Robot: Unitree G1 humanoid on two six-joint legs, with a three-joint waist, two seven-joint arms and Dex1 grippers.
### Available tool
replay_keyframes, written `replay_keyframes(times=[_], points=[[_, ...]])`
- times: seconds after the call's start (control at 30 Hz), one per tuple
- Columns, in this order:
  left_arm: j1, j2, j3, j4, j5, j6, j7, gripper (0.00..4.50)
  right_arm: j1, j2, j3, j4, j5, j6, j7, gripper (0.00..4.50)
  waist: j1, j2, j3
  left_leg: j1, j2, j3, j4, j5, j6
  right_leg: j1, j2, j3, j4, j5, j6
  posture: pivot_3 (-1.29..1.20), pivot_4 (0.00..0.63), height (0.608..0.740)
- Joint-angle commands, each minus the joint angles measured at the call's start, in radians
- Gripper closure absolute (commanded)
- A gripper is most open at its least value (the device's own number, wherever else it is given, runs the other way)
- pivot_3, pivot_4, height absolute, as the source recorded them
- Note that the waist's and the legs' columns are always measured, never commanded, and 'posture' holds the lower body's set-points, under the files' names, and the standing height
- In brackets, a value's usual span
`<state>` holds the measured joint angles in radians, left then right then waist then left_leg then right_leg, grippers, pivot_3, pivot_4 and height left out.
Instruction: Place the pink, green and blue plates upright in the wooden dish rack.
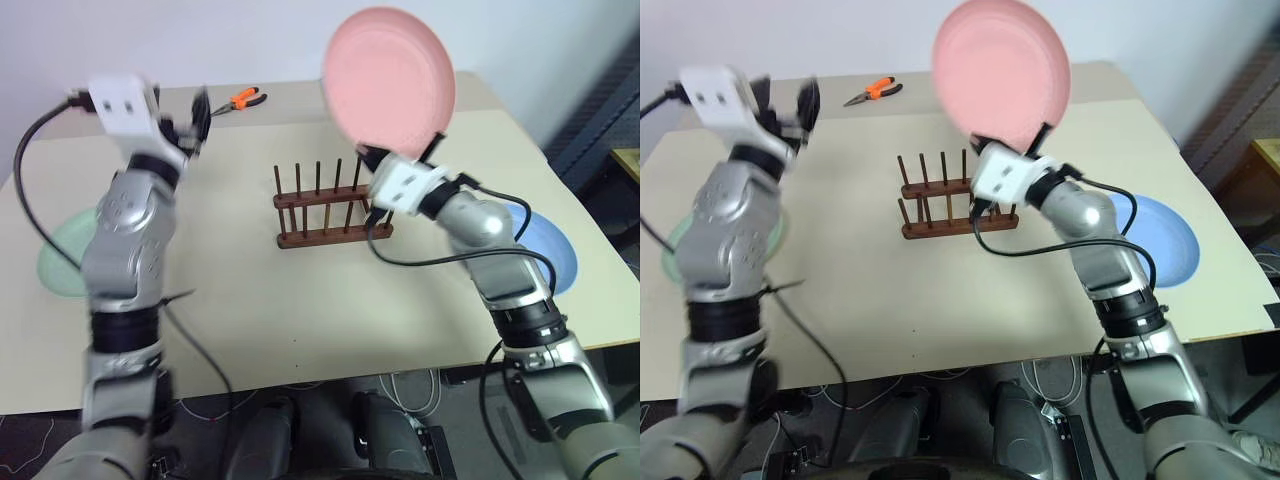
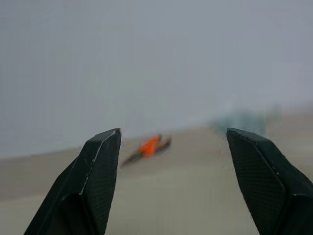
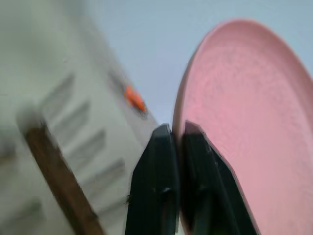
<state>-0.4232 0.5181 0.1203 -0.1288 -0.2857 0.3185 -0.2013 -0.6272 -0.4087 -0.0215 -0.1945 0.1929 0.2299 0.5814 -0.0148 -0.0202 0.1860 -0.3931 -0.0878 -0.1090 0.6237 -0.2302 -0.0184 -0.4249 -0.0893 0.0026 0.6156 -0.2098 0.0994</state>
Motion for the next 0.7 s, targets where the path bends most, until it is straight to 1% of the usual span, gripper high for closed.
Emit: replay_keyframes(times=[0.03, 0.13, 0.3, 0.47, 0.6, 0.7], points=[[0.063, 0.035, -0.031, -0.052, 0.000, -0.091, -0.162, 1.00, -0.018, 0.035, -0.143, -0.163, 0.423, 0.272, 0.016, 4.50, 0.006, 0.000, 0.000, 0.000, 0.000, -0.001, 0.000, 0.000, 0.000, 0.000, 0.000, 0.000, 0.000, 0.000, 0.000, 0.00, 0.150, 0.739], [0.130, 0.044, -0.032, -0.114, -0.076, -0.062, -0.286, 1.00, -0.009, 0.045, -0.193, -0.175, 0.588, 0.397, -0.011, 4.50, 0.007, 0.000, 0.000, -0.001, 0.000, -0.002, 0.001, 0.000, 0.000, 0.000, -0.001, -0.002, -0.001, -0.001, -0.005, 0.00, 0.150, 0.739], [0.218, 0.078, -0.081, -0.257, -0.185, 0.058, -0.436, 1.00, 0.013, 0.055, -0.226, -0.138, 0.713, 0.481, -0.054, 4.50, 0.004, 0.002, 0.001, -0.001, 0.000, 0.000, 0.000, -0.001, 0.001, 0.000, -0.004, -0.002, -0.001, -0.002, -0.005, 0.00, 0.150, 0.739], [0.252, 0.079, -0.136, -0.322, -0.186, 0.117, -0.470, 1.00, 0.003, 0.073, -0.249, -0.067, 0.765, 0.497, -0.103, 4.50, 0.002, 0.003, 0.002, -0.001, 0.000, 0.000, 0.000, 0.000, 0.001, -0.001, -0.004, -0.002, -0.001, 0.000, -0.002, 0.00, 0.150, 0.739], [0.250, 0.061, -0.166, -0.338, -0.183, 0.144, -0.472, 1.00, 0.007, 0.088, -0.274, -0.028, 0.828, 0.519, -0.125, 4.50, 0.003, 0.004, 0.002, -0.001, 0.000, 0.001, 0.001, 0.000, 0.001, -0.001, -0.002, -0.002, -0.001, 0.000, -0.002, 0.00, 0.150, 0.739], [0.244, 0.047, -0.182, -0.336, -0.172, 0.147, -0.469, 1.00, 0.020, 0.090, -0.270, -0.012, 0.835, 0.526, -0.137, 4.50, 0.003, 0.004, 0.002, -0.001, 0.000, 0.001, 0.001, 0.000, 0.001, -0.001, -0.002, -0.002, -0.001, 0.000, -0.002, 0.00, 0.150, 0.739]])
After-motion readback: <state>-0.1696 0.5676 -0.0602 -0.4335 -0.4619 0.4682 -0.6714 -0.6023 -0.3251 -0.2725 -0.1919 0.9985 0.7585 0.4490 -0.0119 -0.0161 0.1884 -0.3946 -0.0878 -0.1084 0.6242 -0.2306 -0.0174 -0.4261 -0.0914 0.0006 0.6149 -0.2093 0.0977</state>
